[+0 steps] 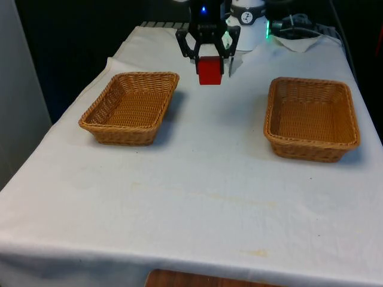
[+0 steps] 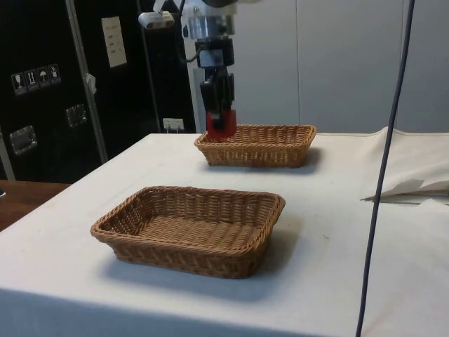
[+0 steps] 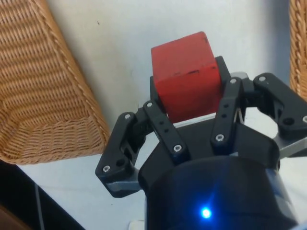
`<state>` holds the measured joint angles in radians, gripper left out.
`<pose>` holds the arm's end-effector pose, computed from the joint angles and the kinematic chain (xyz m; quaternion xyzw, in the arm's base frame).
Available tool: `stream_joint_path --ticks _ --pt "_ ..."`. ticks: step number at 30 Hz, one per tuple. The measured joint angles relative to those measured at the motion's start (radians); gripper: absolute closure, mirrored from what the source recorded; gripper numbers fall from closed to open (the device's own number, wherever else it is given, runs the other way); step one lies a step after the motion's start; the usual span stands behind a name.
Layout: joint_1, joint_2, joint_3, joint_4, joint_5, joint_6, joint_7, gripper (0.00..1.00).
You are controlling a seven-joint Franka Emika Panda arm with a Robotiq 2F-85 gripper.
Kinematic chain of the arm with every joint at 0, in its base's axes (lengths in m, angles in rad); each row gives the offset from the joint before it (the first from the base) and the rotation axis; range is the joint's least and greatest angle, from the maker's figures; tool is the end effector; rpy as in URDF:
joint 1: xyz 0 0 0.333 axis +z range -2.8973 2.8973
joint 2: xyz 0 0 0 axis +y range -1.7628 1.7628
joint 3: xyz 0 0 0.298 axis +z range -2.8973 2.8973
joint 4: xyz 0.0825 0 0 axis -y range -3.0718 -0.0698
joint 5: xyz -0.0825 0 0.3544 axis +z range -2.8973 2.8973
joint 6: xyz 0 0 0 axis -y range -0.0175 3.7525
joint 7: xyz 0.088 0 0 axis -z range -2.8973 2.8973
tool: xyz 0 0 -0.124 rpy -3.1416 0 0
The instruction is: Pick up the red cube and place it into the right basket.
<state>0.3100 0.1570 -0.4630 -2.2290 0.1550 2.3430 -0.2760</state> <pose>0.5093 -0.0744 0.2938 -0.9997 -0.0087 0.0070 0.0218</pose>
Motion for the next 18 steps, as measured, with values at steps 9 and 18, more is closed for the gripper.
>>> stream_joint_path --ticks 9,18 --pt "-0.003 -0.006 -0.02 0.001 0.005 -0.009 -0.028 0.99" --pt "-0.012 0.001 -0.063 0.006 0.053 -0.01 -0.11 0.99"
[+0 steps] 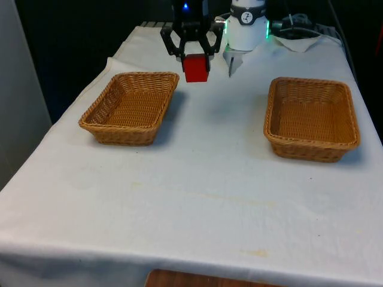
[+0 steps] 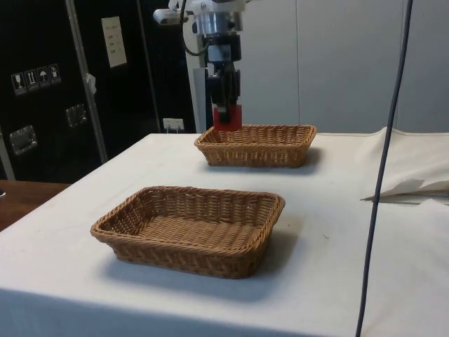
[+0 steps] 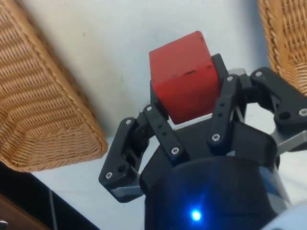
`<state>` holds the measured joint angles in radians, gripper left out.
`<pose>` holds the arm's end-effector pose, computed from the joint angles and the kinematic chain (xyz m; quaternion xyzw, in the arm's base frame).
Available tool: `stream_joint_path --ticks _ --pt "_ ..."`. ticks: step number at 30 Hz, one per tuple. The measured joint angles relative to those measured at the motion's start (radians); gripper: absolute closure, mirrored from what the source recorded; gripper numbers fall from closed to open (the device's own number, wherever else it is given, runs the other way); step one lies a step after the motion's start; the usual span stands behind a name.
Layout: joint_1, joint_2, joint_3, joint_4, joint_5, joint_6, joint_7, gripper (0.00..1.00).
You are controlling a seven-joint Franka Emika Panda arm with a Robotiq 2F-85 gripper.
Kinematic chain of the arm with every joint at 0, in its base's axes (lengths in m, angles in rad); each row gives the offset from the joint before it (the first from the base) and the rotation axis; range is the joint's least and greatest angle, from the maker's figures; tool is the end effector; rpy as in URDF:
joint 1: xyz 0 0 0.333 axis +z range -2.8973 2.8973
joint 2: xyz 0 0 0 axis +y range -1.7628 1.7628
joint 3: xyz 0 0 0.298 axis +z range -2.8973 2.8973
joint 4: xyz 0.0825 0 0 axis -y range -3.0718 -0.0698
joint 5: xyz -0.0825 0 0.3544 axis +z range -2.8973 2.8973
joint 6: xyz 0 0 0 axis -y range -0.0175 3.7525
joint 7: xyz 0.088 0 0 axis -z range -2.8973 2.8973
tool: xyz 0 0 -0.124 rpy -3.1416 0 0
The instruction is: Pick up the red cube and place it into the right basket.
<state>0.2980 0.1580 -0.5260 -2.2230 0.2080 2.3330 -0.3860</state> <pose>0.5037 -0.1108 0.2973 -0.9993 -0.0084 -0.0004 0.0363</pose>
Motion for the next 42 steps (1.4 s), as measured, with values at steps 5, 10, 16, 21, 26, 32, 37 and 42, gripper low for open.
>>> stream_joint_path --ticks 5,10,16,21,26,32,37,42 --pt "-0.005 0.008 -0.024 0.012 0.009 -0.006 -0.032 0.99" --pt "-0.009 0.026 -0.044 0.032 0.018 -0.013 -0.058 0.99" --pt "-0.012 0.07 -0.078 0.076 0.029 -0.022 -0.094 0.99" --pt "-0.012 0.094 -0.101 0.096 0.029 -0.021 -0.11 0.99" --pt "-0.013 0.115 -0.117 0.108 0.028 -0.017 -0.12 0.99" --pt "-0.018 0.162 -0.148 0.133 0.032 -0.011 -0.144 0.99" --pt "-0.022 0.193 -0.165 0.147 0.047 -0.002 -0.167 0.99" --pt "-0.027 0.225 -0.183 0.162 0.053 0.006 -0.182 0.99"
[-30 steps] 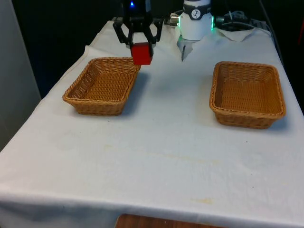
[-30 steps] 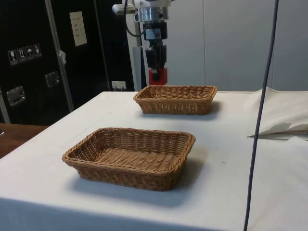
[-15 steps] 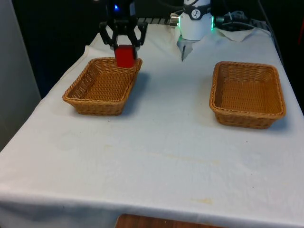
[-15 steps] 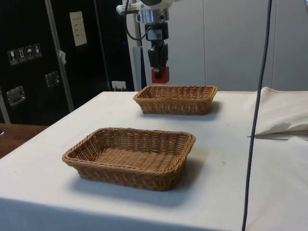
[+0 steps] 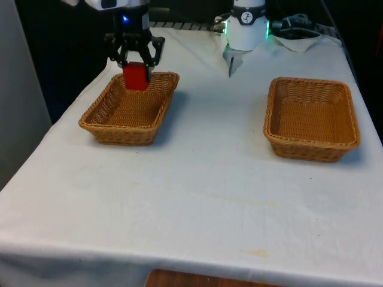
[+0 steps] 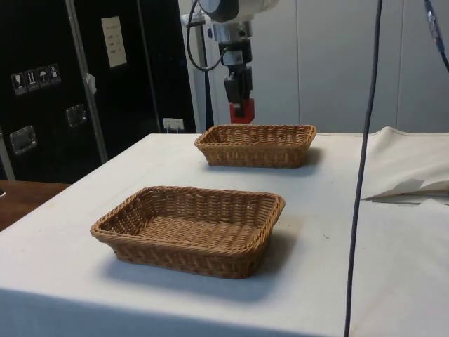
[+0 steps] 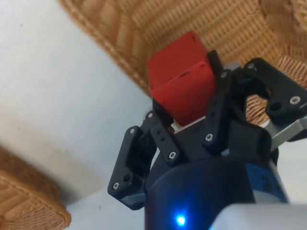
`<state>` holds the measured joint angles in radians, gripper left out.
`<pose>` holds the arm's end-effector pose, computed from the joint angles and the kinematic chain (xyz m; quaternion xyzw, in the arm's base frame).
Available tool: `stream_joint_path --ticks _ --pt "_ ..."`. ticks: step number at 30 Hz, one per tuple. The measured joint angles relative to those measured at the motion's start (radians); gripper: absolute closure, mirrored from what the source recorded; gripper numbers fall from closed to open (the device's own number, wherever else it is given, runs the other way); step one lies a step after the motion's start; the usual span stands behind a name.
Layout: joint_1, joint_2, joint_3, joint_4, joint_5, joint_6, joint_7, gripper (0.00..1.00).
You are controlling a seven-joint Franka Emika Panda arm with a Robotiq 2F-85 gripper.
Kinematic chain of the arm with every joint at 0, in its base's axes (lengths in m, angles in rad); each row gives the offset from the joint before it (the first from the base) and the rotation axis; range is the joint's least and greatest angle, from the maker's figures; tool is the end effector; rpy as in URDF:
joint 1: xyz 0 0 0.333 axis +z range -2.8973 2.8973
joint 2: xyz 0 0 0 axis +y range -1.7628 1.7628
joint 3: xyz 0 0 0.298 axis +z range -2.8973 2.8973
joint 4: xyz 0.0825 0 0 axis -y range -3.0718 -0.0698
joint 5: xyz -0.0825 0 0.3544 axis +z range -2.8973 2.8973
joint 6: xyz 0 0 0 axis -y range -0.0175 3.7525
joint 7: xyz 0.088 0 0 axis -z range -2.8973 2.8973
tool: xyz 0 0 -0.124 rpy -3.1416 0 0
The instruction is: Pick up the red cube and place it into the right basket.
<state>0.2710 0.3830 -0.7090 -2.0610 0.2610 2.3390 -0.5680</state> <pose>0.5138 -0.2253 0.2761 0.9995 -0.0085 -0.0120 0.0270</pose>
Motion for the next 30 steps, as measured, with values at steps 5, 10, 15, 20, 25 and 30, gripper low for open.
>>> stream_joint_path --ticks 5,10,15,20,25,30 --pt "-0.006 0.024 -0.019 0.014 0.01 0.001 -0.019 0.99" --pt "-0.01 0.049 -0.034 0.023 0.03 0.005 -0.039 0.99" --pt "-0.014 0.065 -0.037 0.024 0.051 0.017 -0.053 0.99" --pt "-0.015 0.087 -0.037 0.023 0.092 0.019 -0.071 0.99" --pt "-0.017 0.12 -0.037 0.023 0.155 0.032 -0.106 0.99" --pt "-0.019 0.147 -0.037 0.025 0.206 0.042 -0.137 0.99"
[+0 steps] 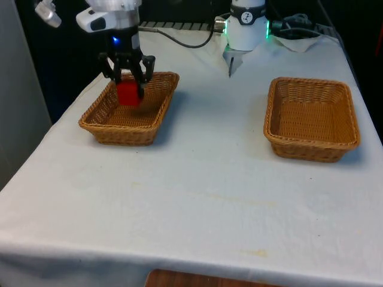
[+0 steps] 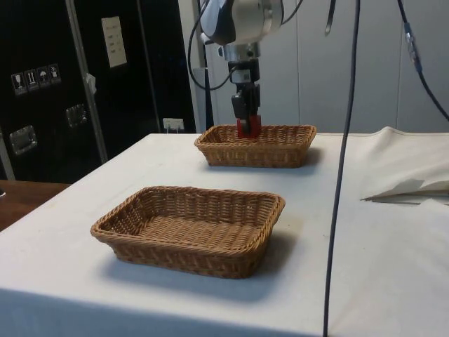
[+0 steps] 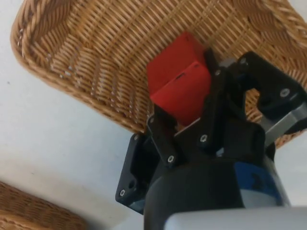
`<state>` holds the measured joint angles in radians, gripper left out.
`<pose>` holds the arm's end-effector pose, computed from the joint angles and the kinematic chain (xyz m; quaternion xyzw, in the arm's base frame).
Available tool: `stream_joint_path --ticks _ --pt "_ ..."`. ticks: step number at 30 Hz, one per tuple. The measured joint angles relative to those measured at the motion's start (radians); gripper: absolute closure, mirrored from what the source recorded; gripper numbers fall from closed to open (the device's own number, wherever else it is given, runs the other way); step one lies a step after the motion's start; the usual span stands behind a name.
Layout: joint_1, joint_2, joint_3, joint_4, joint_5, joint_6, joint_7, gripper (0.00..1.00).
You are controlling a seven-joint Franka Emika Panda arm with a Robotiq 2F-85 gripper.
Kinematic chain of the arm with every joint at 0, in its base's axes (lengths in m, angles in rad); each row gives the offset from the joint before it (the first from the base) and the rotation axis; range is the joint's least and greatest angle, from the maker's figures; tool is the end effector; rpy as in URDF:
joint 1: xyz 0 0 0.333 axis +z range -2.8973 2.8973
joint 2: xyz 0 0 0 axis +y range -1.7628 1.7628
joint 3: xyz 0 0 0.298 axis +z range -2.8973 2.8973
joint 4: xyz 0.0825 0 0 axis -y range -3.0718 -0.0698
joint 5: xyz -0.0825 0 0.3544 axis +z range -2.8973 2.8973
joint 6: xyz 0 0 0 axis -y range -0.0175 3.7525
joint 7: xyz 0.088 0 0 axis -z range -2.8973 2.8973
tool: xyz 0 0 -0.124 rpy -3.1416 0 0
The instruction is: Pick up the red cube and place it into the right basket.
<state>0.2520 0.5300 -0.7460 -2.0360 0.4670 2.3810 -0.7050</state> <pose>0.5064 -0.2561 0.2313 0.9993 -0.0340 -0.0088 0.0151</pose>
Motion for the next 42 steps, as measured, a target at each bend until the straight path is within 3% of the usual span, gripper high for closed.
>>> stream_joint_path --ticks 13,21,22,23,26,27,32,42 --pt "-0.002 0.086 0.001 0.007 0.139 0.029 -0.077 0.99" --pt "-0.003 0.099 -0.001 0.012 0.159 0.029 -0.087 0.98" --pt "-0.003 0.099 -0.001 0.012 0.159 0.028 -0.087 0.94" --pt "-0.003 0.099 -0.002 0.012 0.159 0.027 -0.088 0.77" --pt "-0.003 0.099 -0.003 0.012 0.159 0.026 -0.088 0.49" --pt "-0.003 0.099 -0.003 0.012 0.159 0.025 -0.088 0.49" --pt "-0.003 0.099 -0.004 0.013 0.159 0.023 -0.089 0.0" --pt "-0.002 0.098 -0.007 0.016 0.159 0.019 -0.089 0.0"
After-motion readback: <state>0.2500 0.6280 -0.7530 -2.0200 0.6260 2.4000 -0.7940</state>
